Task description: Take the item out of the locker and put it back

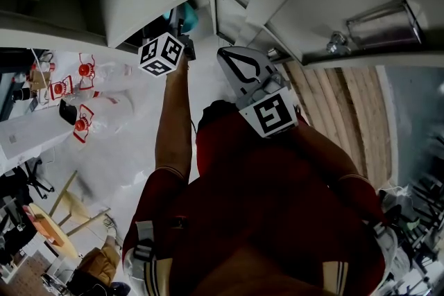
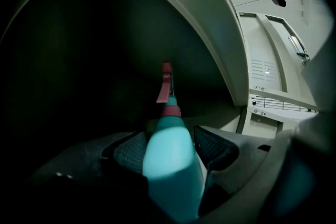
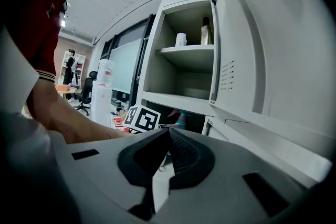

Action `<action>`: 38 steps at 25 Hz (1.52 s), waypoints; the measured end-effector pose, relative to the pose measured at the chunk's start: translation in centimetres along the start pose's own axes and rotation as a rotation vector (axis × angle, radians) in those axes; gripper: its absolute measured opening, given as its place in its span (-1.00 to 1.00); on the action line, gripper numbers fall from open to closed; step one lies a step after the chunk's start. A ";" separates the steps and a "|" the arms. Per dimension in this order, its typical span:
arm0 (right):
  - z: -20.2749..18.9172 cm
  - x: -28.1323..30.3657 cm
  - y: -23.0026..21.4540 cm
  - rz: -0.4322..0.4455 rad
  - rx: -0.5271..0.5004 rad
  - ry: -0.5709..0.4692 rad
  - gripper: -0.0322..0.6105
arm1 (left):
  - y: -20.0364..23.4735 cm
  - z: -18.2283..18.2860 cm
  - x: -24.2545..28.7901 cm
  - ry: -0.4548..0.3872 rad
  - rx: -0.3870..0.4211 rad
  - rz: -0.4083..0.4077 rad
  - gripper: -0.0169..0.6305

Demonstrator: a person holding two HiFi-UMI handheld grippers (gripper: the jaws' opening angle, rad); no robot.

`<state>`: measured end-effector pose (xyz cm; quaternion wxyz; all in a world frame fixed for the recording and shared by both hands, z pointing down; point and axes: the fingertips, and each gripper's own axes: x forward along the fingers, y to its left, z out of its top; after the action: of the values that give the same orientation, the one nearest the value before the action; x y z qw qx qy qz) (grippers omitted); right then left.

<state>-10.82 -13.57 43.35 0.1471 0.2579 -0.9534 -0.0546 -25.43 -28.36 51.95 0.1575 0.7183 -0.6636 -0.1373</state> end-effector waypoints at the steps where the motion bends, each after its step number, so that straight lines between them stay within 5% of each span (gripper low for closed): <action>1: 0.0 -0.1 0.0 -0.003 0.000 0.000 -0.91 | 0.0 0.1 0.1 -0.001 0.007 -0.001 -0.04; 20: -2.2 0.4 0.7 -0.038 0.001 0.027 -0.91 | 0.5 -0.2 2.0 -0.044 0.222 -0.035 -0.04; 38: -4.5 1.0 0.5 -0.083 0.038 0.068 -0.91 | 1.2 -1.2 3.7 -0.030 0.345 -0.049 -0.04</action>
<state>-10.50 -13.75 47.92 0.1722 0.3019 -0.9371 -0.0336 -25.69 -32.04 53.61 0.0186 0.7484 -0.6620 -0.0358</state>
